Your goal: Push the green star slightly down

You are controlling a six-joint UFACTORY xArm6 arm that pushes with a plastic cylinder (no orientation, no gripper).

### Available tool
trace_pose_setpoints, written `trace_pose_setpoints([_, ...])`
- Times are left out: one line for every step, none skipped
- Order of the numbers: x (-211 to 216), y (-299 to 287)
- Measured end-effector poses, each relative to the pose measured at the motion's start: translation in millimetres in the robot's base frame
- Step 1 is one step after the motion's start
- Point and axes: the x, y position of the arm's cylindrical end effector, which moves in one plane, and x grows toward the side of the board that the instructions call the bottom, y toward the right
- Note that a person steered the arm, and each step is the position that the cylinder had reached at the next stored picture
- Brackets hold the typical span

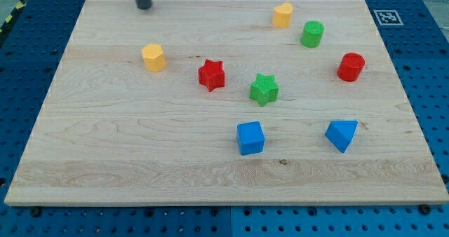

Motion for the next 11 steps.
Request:
trace_pose_setpoints([13,71])
trace_pose_setpoints([54,117])
trace_pose_setpoints([90,126])
trace_pose_setpoints([98,129])
trace_pose_setpoints([138,151])
trace_pose_setpoints([162,173])
trace_pose_setpoints([165,174])
trace_pose_setpoints([173,174])
trace_pose_setpoints([182,181])
trace_pose_setpoints([182,182])
trace_pose_setpoints([182,182])
